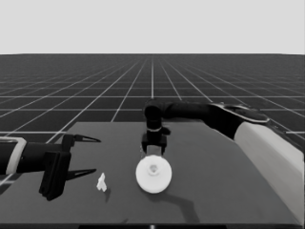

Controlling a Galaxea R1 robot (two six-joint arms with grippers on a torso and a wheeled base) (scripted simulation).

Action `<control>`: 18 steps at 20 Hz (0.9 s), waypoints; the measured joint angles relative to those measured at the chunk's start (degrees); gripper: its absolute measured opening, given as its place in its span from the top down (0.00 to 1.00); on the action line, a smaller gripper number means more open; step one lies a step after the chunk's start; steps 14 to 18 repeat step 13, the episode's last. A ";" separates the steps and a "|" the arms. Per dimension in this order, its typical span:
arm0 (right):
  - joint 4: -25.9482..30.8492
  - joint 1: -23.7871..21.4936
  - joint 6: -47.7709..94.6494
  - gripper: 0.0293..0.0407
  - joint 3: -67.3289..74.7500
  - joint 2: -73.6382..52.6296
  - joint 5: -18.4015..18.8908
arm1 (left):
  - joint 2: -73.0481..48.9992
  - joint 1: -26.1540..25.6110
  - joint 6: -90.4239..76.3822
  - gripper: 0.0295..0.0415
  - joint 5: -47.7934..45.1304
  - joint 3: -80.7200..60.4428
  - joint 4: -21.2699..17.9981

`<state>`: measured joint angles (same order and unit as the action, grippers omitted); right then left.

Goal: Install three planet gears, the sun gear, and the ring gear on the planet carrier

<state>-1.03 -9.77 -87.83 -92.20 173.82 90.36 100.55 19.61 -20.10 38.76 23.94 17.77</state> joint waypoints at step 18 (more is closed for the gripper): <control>-37.13 28.69 67.04 0.19 66.83 -69.37 -21.76 | 30.72 2.68 94.75 0.23 54.28 25.21 -23.79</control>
